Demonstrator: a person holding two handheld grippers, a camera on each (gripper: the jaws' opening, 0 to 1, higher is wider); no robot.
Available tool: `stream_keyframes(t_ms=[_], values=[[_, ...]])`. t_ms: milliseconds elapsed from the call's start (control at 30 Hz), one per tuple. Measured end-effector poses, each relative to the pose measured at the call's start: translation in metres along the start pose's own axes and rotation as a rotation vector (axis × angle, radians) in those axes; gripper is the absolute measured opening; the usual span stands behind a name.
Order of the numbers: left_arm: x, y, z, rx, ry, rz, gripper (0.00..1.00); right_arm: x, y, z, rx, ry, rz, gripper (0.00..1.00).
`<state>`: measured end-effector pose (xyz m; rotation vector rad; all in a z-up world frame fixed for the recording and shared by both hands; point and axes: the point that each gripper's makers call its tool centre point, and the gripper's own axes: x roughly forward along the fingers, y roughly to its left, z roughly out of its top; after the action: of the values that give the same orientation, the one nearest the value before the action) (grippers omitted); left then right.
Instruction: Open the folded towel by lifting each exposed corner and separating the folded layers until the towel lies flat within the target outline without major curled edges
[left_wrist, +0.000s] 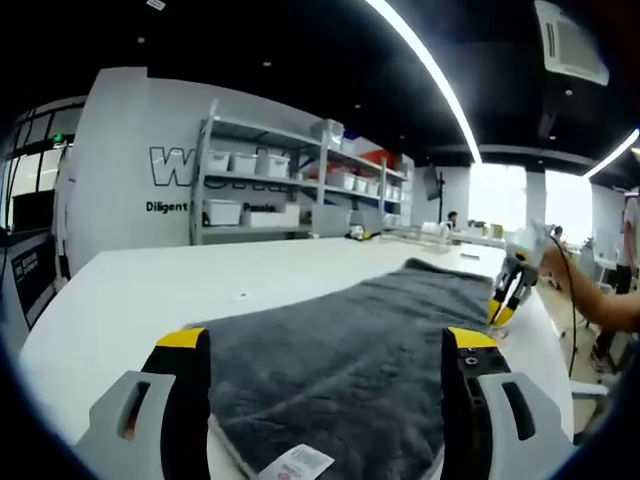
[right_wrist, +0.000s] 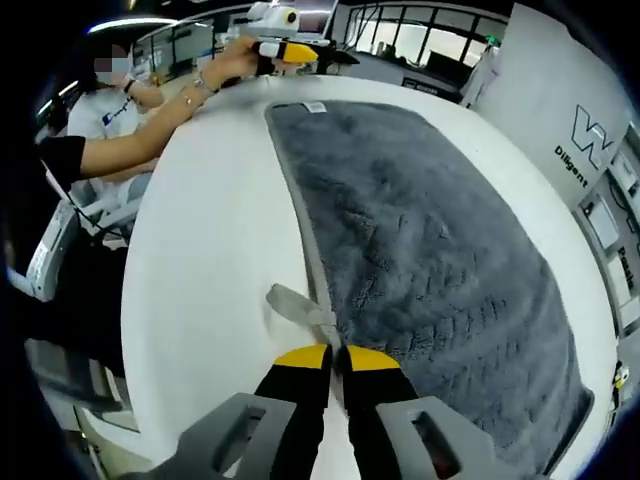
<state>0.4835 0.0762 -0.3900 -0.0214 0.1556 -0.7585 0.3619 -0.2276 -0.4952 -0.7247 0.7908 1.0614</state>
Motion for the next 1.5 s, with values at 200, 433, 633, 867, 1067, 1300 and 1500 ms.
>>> stream_keyframes(t_ms=[200,433,633,867,1067,1300,1500], values=[[0.001,0.0,-0.003,-0.002,0.016,0.0,0.94,-0.009,0.003,0.012,0.024,-0.083,0.028,0.06],[0.001,-0.002,-0.006,0.005,0.031,-0.005,0.94,-0.037,-0.025,0.052,0.104,-0.316,-0.107,0.4],[0.001,-0.002,-0.009,0.01,0.05,-0.001,0.94,-0.046,-0.064,0.076,0.268,-0.488,-0.299,0.52],[0.0,-0.002,-0.011,0.006,0.065,-0.008,0.94,-0.053,-0.099,0.103,0.395,-0.64,-0.453,0.86],[-0.001,-0.004,-0.017,0.013,0.093,-0.014,0.93,-0.032,-0.126,0.104,0.549,-0.576,-0.523,1.0],[0.0,-0.015,-0.023,0.04,0.125,-0.029,0.93,-0.024,-0.129,0.101,0.576,-0.578,-0.522,0.99],[-0.004,-0.027,-0.031,0.041,0.126,-0.046,0.9,-0.028,-0.125,0.096,0.579,-0.582,-0.523,0.99]])
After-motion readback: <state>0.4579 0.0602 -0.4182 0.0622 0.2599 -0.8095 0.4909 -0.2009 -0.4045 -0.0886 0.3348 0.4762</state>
